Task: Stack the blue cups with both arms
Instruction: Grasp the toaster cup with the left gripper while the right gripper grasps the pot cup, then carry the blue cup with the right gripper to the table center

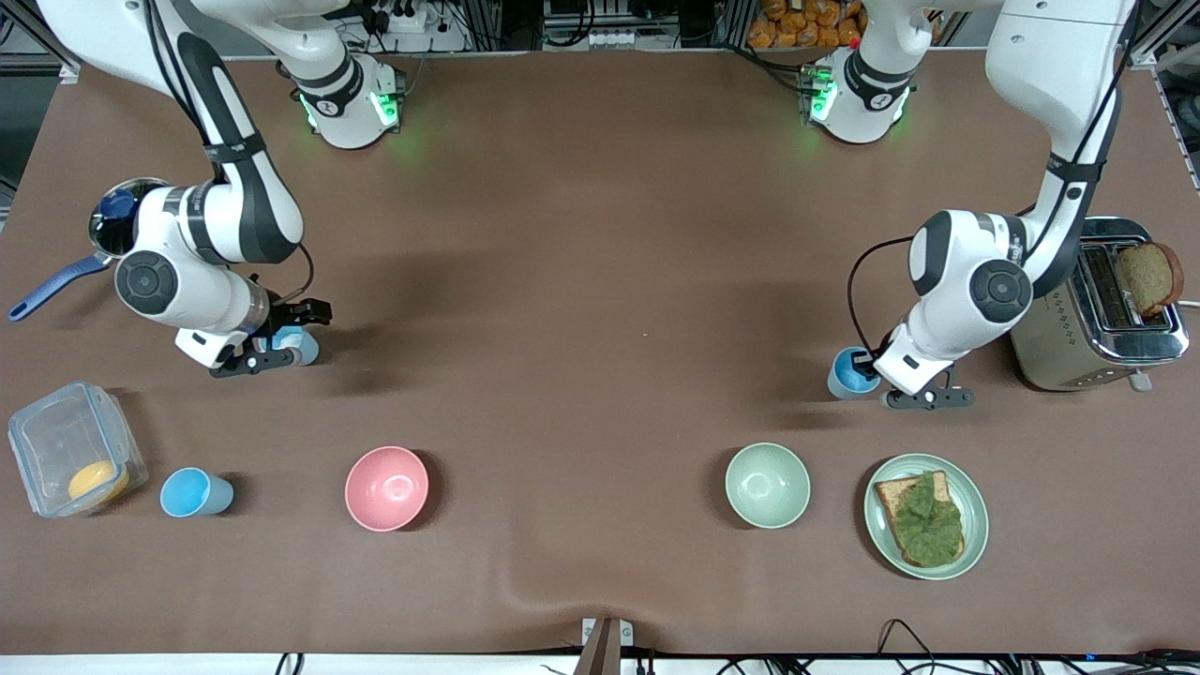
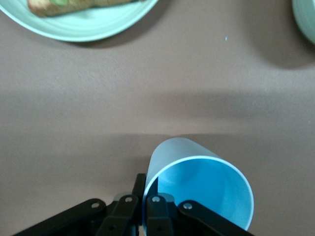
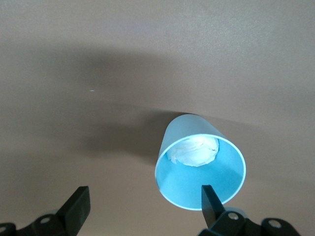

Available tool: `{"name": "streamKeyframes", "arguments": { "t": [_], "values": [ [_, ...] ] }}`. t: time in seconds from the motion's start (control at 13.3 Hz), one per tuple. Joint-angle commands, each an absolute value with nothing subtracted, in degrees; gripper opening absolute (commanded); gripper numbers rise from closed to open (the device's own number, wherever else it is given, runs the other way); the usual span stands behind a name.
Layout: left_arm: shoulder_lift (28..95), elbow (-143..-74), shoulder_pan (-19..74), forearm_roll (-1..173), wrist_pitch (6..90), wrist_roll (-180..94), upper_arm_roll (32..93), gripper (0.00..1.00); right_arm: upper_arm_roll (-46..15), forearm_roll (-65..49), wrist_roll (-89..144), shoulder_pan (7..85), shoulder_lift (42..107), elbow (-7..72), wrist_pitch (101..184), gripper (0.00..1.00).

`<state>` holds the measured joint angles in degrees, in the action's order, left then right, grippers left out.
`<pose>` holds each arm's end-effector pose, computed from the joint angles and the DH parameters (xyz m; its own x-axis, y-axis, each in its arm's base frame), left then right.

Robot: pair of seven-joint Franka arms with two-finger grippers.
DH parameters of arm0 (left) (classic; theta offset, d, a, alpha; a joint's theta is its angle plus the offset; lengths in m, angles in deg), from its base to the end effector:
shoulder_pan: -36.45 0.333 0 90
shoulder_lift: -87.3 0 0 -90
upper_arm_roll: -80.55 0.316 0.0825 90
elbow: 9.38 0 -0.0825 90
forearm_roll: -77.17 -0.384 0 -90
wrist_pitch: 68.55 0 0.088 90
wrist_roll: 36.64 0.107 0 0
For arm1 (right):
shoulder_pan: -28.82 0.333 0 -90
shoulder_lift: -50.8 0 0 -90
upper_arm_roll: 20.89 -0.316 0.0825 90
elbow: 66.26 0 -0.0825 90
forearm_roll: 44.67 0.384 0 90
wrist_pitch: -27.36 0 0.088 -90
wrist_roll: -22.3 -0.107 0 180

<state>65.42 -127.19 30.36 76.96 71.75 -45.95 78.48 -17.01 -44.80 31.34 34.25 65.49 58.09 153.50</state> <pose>0.5888 -0.0840 0.2501 0.9998 0.0200 0.0090 0.0199 -0.9997 0.0127 0.5357 0.0143 0.2582 0.9576 0.1827 -0.2229 0.1837 -0.9828 -0.0166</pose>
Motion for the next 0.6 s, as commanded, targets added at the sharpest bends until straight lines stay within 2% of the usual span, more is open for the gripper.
{"name": "streamKeyframes", "arguments": {
  "t": [0.0, 0.15, 0.22, 0.3, 0.38, 0.45, 0.53],
  "values": [
    [66.73, -121.39, 30.12, 77.7, 61.94, -48.67, 78.44, 0.0, -16.85, -45.64, 31.01, 34.45, 66.79, 58.28, 154.88, 1.0],
    [67.43, -116.89, 30.38, 77.88, 54.0, -50.78, 77.48, 0.0, -16.85, -45.64, 31.18, 34.36, 67.32, 58.37, 155.24, 0.99],
    [68.22, -116.0, 30.56, 77.96, 52.14, -51.49, 76.6, 0.0, -16.85, -45.73, 31.18, 34.36, 67.93, 58.19, 155.24, 0.82],
    [69.27, -115.56, 30.48, 77.96, 50.82, -52.37, 76.51, 0.0, -16.85, -45.73, 31.27, 34.36, 68.37, 58.02, 155.24, 0.55],
    [69.37, -115.03, 30.47, 77.96, 50.02, -52.72, 76.42, 0.0, -16.85, -45.73, 31.62, 34.36, 68.47, 58.02, 154.71, 0.23],
    [69.37, -114.51, 30.47, 77.96, 48.88, -52.73, 76.42, 0.0, -16.85, -45.73, 31.53, 34.45, 68.47, 57.93, 154.45, 0.0],
    [69.46, -114.33, 30.65, 77.96, 48.52, -52.47, 76.51, 0.0, -16.85, -45.73, 31.1, 34.53, 68.47, 57.76, 154.27, 0.0]
  ]
}}
